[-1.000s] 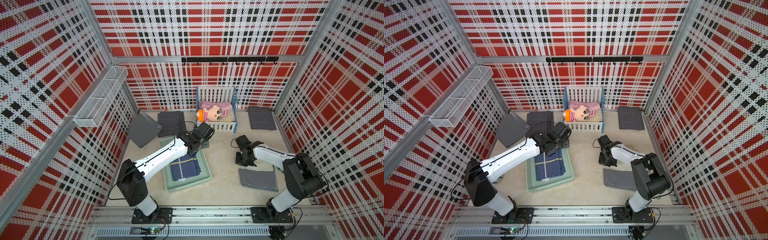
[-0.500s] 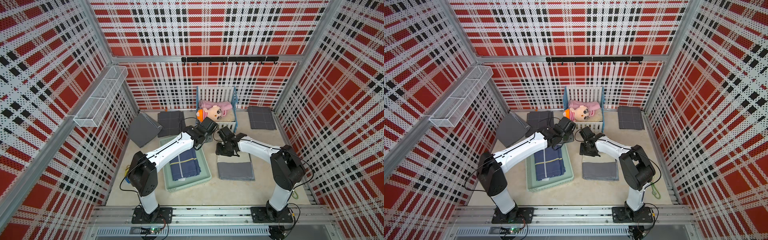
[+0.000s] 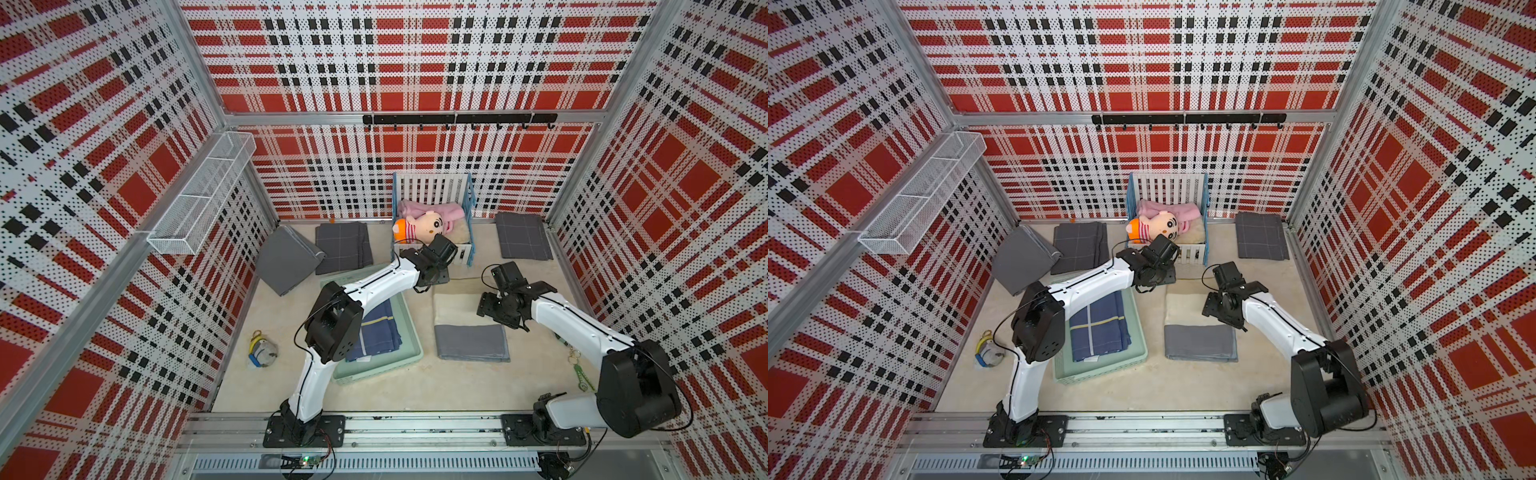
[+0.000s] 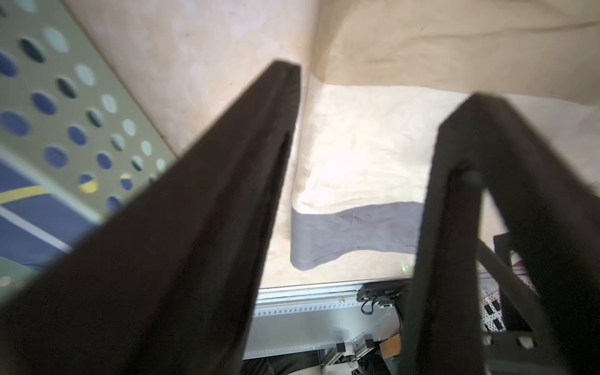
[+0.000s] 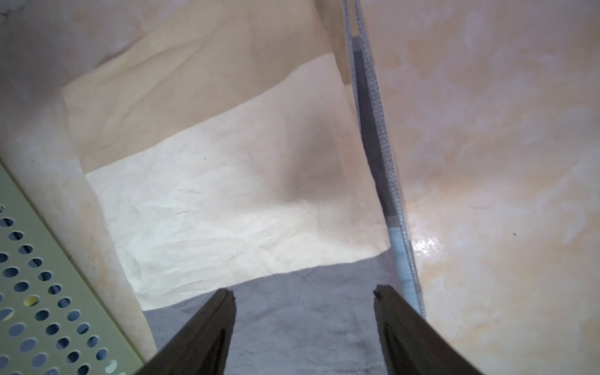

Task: Put the folded pillowcase in the basket
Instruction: Move the pillowcase to the center of the board, then pick up the pillowcase at the center of the board.

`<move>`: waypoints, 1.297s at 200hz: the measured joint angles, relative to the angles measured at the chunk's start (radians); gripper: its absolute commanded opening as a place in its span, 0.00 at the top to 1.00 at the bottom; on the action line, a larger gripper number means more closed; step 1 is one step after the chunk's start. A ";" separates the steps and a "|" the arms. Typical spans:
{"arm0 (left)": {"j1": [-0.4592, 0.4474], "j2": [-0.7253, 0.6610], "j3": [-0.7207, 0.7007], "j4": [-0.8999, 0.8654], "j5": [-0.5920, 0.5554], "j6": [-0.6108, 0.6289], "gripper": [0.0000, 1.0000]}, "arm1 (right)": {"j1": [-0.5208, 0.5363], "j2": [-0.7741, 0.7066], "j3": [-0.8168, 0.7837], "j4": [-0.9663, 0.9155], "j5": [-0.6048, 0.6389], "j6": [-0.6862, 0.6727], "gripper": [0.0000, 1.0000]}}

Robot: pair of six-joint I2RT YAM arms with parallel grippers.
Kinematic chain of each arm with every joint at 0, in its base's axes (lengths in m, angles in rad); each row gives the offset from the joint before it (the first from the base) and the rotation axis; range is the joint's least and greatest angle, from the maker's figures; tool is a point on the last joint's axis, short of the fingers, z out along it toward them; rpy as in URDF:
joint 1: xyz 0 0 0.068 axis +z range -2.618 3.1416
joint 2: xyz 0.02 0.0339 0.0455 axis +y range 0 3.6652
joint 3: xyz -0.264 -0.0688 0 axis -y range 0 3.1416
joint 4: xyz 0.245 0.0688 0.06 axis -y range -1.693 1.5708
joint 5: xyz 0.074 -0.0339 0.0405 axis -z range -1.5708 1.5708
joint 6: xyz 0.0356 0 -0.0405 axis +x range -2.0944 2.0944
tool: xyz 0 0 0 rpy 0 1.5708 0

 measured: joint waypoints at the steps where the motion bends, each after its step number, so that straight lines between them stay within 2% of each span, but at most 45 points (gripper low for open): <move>1: 0.000 0.006 0.002 0.000 0.003 -0.001 0.52 | -0.001 0.000 -0.001 0.000 0.001 0.000 0.24; 68: 0.001 0.164 0.011 0.045 0.078 -0.043 0.53 | -0.055 0.000 -0.051 -0.006 0.022 -0.036 0.22; 96: 0.001 0.188 0.041 0.060 0.103 -0.050 0.66 | -0.061 0.014 -0.064 -0.007 0.010 -0.051 0.21; 131: 0.002 0.192 0.040 0.075 0.108 -0.053 0.75 | -0.072 0.052 -0.124 0.009 -0.066 -0.055 0.22; 176: 0.008 0.191 0.027 0.092 0.109 -0.050 0.99 | -0.072 0.009 -0.194 0.007 -0.154 -0.052 0.24; 188: 0.008 0.189 0.023 0.100 0.109 -0.047 1.00 | -0.072 -0.001 -0.206 0.008 -0.167 -0.056 0.32; 217: 0.006 0.188 0.016 0.113 0.113 -0.043 1.00 | -0.074 0.016 -0.209 0.019 -0.201 -0.069 0.68; 246: -0.001 0.174 -0.006 0.128 0.109 -0.039 1.00 | -0.079 0.019 -0.221 0.040 -0.222 -0.070 1.00; 259: -0.005 0.158 -0.026 0.131 0.105 -0.039 1.00 | -0.079 0.011 -0.224 0.044 -0.229 -0.068 1.00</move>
